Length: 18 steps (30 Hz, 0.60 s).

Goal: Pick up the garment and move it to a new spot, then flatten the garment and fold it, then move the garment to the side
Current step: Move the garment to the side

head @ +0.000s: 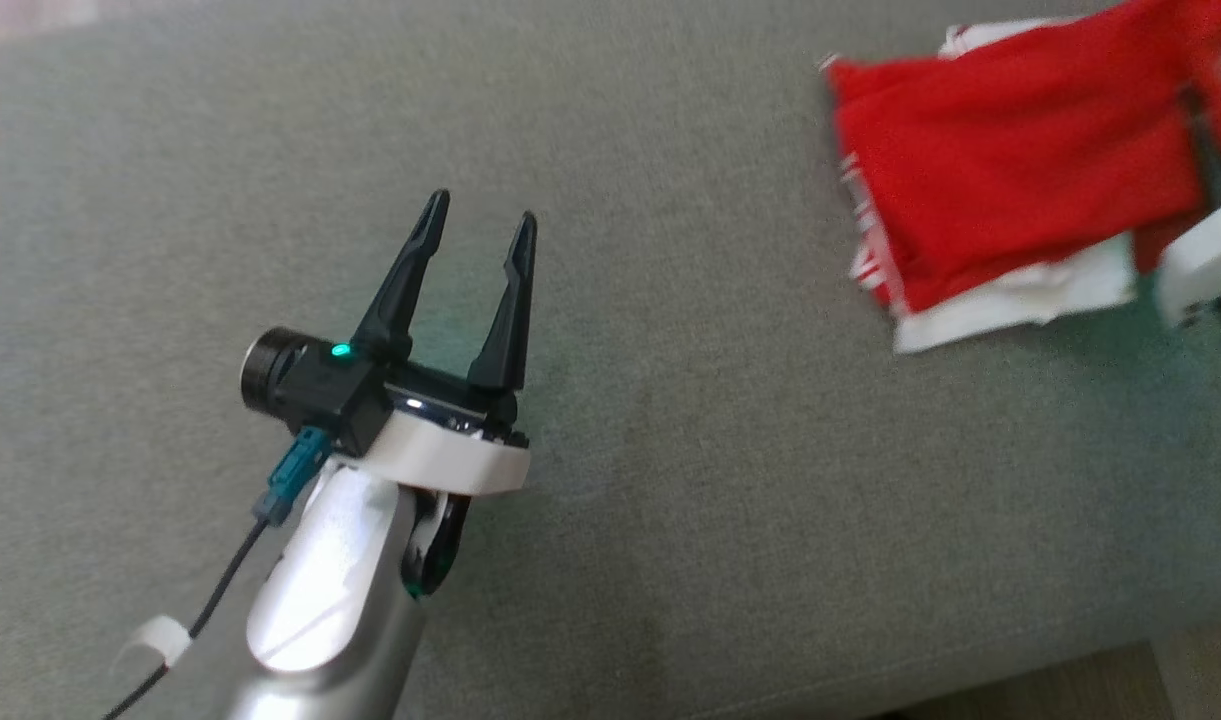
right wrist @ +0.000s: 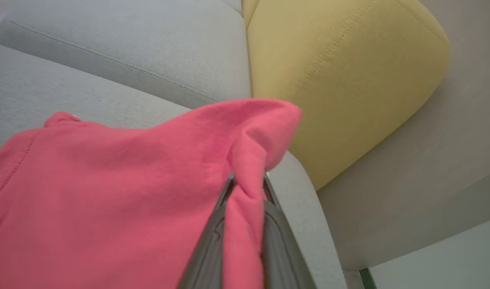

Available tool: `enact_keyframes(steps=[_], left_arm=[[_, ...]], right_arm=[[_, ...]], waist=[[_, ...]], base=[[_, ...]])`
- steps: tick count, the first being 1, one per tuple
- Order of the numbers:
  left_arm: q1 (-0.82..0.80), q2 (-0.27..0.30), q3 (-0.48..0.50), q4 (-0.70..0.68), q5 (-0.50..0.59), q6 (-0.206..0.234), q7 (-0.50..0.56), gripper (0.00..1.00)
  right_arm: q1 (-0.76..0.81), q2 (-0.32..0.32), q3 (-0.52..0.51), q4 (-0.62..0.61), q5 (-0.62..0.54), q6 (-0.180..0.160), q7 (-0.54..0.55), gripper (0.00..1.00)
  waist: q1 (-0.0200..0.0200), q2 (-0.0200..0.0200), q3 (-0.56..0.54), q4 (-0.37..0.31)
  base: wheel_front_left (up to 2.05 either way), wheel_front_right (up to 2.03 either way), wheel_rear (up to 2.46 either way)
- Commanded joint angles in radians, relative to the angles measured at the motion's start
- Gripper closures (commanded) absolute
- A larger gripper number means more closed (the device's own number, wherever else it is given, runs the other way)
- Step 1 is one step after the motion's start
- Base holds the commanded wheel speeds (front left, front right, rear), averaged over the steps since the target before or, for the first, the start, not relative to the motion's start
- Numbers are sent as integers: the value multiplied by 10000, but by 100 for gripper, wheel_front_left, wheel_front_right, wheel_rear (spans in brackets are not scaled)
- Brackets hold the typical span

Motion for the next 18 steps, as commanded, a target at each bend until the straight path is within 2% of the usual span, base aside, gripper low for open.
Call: enact_keyframes(steps=[1, 6, 11, 17, 18], left_arm=[[-346, 74, 212, -357, 85, -51, -51, 0], [-631, 74, 139, -393, 137, -112, -51, 0], [-795, 74, 107, -331, 88, -162, -51, 0], [-787, 74, 145, -256, 84, -201, -51, 0], [-761, 74, 179, -225, 78, -213, -51, 0]], right_arm=[[-262, -302, -32, -310, 78, -7, 1, 100], [-662, -797, -710, -82, 86, -7, 167, 100], [-947, -1028, -1382, 353, -129, -7, 326, 100], [-908, -848, -2192, 734, -503, -7, 646, 100], [-868, -776, -2385, 789, -650, -7, 690, 60]], waist=[[-2, 0, 421, -187], [-2, 0, 931, -102], [-2, 0, 1213, 87], [-2, 0, 1252, 251], [-2, 0, 1200, 278]], base=[[0, 0, 0], [0, 0, 0], [0, 0, 0], [0, 0, 0], [0, 0, 0]])
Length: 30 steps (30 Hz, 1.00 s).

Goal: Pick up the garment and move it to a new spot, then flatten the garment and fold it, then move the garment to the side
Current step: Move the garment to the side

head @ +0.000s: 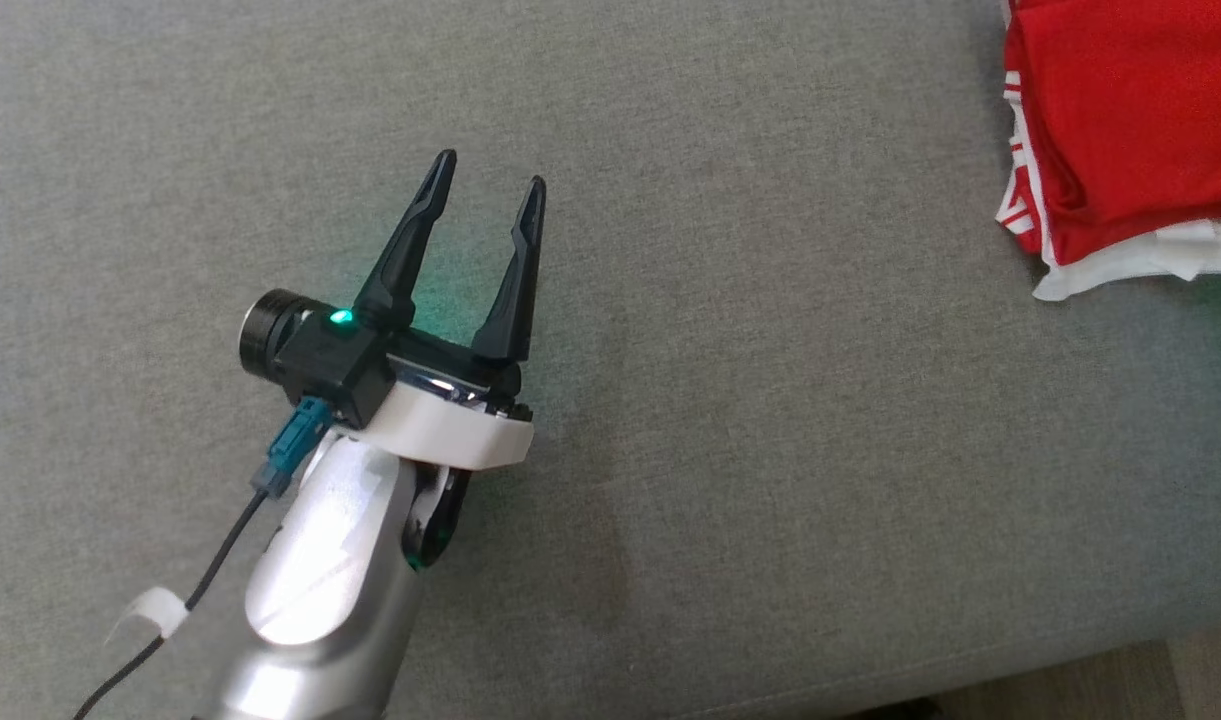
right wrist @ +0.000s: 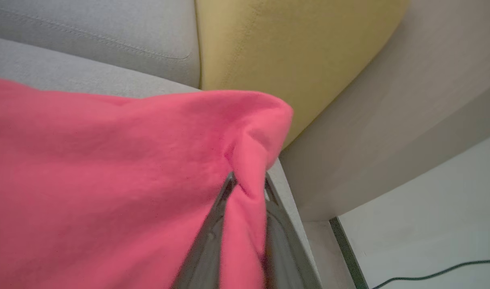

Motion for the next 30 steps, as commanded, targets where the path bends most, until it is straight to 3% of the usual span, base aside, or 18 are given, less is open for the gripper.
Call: enact_keyframes(steps=[1, 6, 14, 22, 30], left_arm=[[-164, 72, 271, -279, 0, -73, -51, 0], [34, 72, 402, -143, -85, -74, -51, 0], [609, 72, 872, -237, -142, 44, -51, 0], [1336, 72, 1677, -365, -334, 445, -51, 0], [2269, 72, 1966, -453, -430, 628, -51, 0]], right_arm=[[-7, -197, -126, -269, -70, -7, -69, 0], [125, 121, -550, -252, -387, -7, -337, 0], [357, 956, -216, -822, -161, -7, -800, 0], [893, 1955, 653, -2286, 789, -7, -1130, 0], [2197, 3440, 794, -4086, 1777, -7, -997, 0]], waist=[[-1, 0, -61, 10], [-1, 0, -569, 10], [-1, 0, -1729, -55], [-1, 0, -2841, 211], [-1, 0, -3912, 759]], base=[[0, 0, 0], [0, 0, 0], [0, 0, 0], [0, 0, 0], [0, 0, 0]])
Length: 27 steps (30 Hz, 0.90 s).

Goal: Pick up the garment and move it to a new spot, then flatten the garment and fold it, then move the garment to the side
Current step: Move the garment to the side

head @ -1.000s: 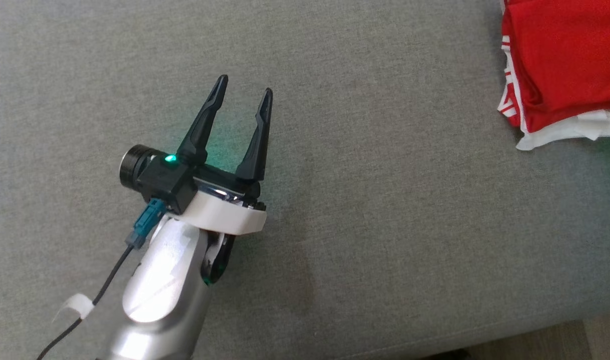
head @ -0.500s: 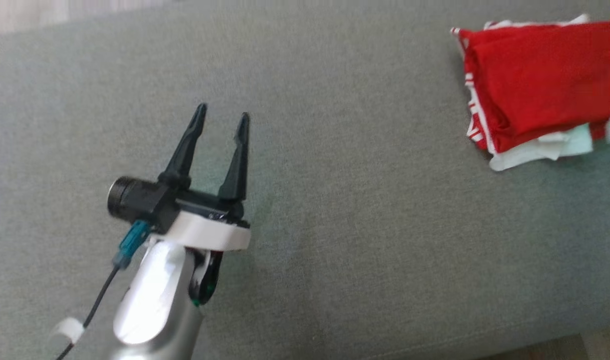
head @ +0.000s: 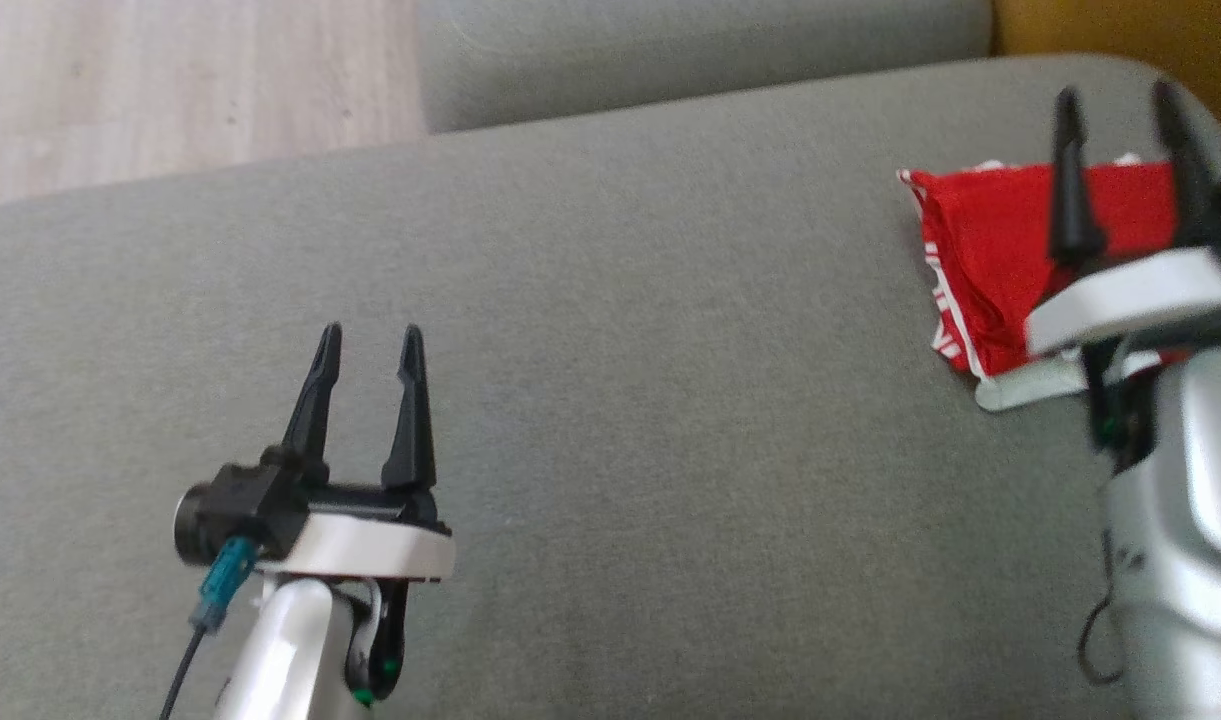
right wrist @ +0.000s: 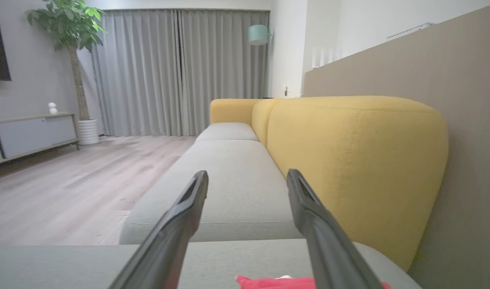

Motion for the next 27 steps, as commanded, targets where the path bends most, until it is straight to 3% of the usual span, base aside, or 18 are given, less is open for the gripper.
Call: enact_keyframes(steps=[1, 5, 10, 14, 27], left_arm=[[-212, 78, 396, -379, -87, 70, -51, 0], [226, 78, 556, -441, -189, 141, -51, 0], [666, 78, 664, -403, -330, 187, -51, 0], [937, 78, 1122, -717, -560, 543, -51, 0], [1316, 77, 1195, -552, -1213, 398, -51, 0]], right_arm=[[-15, 148, 224, -486, 61, -7, -32, 0], [913, 646, 328, -900, 340, -7, -202, 0], [2227, 810, 623, -738, 629, -7, -652, 0], [2876, 819, 901, -530, 982, -7, -1191, 0], [3147, 822, 1167, -164, 1214, -7, -1478, 0]], waist=[[3, -1, -328, 301], [3, -1, -620, 513], [3, -1, -839, 764], [3, -1, -898, 890], [3, -1, -943, 928]], base=[[0, 0, 0], [0, 0, 0], [0, 0, 0], [0, 0, 0], [0, 0, 0]])
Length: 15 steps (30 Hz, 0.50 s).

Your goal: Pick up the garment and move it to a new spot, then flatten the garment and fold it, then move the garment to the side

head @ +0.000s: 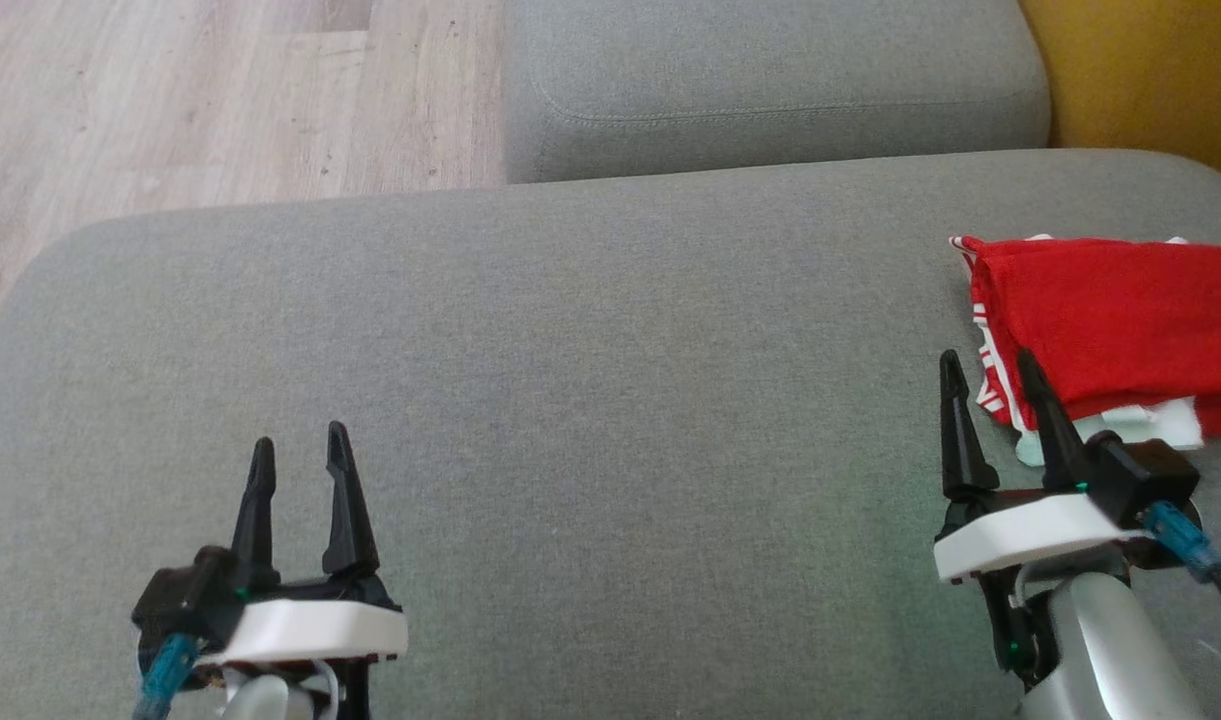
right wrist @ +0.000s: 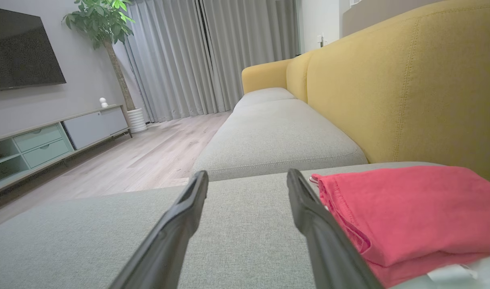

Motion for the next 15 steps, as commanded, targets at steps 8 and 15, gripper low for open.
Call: enact_keyframes(steps=[8, 15], left_arm=[[-353, 62, 306, -228, -343, -197, -51, 0], [-363, 62, 363, -170, -408, -174, -51, 0]], right_arm=[[-275, 10, 381, -418, 200, -7, -135, 0], [-262, 10, 457, -490, 272, -7, -136, 0]], waist=[[0, -1, -27, -28], [0, -1, -40, -37]], base=[[0, 0, 0], [0, 0, 0]])
